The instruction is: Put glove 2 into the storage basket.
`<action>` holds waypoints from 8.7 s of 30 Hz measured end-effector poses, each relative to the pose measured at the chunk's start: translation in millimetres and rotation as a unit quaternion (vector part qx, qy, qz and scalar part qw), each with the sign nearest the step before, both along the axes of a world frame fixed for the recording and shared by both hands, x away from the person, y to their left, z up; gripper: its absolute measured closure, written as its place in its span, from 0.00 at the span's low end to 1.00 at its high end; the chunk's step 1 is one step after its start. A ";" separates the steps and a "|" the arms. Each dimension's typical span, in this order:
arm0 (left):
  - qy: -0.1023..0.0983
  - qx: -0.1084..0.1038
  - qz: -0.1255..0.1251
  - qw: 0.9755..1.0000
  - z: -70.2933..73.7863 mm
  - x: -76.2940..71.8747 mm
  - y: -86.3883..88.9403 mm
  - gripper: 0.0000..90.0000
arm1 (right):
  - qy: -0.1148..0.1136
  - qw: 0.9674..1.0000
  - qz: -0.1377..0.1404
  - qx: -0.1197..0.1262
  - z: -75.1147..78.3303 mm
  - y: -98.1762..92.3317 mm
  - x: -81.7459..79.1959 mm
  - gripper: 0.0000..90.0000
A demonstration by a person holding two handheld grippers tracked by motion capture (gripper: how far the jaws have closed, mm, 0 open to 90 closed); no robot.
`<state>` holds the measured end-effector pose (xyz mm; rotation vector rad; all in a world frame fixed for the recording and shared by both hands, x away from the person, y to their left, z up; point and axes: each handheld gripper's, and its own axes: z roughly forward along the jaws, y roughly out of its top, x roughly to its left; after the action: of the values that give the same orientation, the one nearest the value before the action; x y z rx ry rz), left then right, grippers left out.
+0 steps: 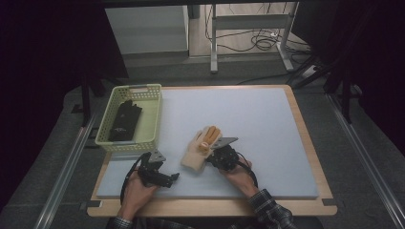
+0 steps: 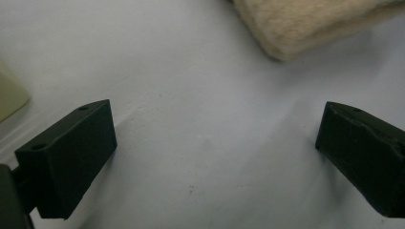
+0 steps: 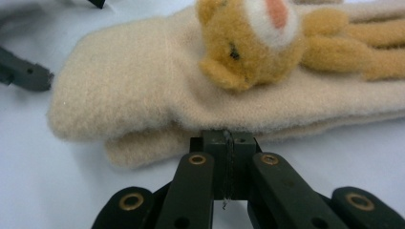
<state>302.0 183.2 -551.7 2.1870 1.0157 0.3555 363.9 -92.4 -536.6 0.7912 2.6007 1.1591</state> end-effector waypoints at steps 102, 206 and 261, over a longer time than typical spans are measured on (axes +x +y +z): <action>0.066 0.047 0.003 0.997 31.4 71.5 -113.6 0.63 | -0.032 0.991 -0.125 -0.040 3.7 -145.4 -1.7 0.15; 0.145 0.045 0.240 0.959 84.0 183.8 88.6 0.14 | -0.034 0.991 -0.125 -0.038 3.2 -145.2 -1.7 0.15; 0.030 -0.008 0.175 0.984 101.4 131.5 105.2 0.01 | -0.035 0.991 -0.125 -0.038 3.2 -145.1 -1.9 0.15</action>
<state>433.5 288.4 -450.2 2.0116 1.4354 0.4401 362.1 -237.5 -533.4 1.0069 2.3898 0.9903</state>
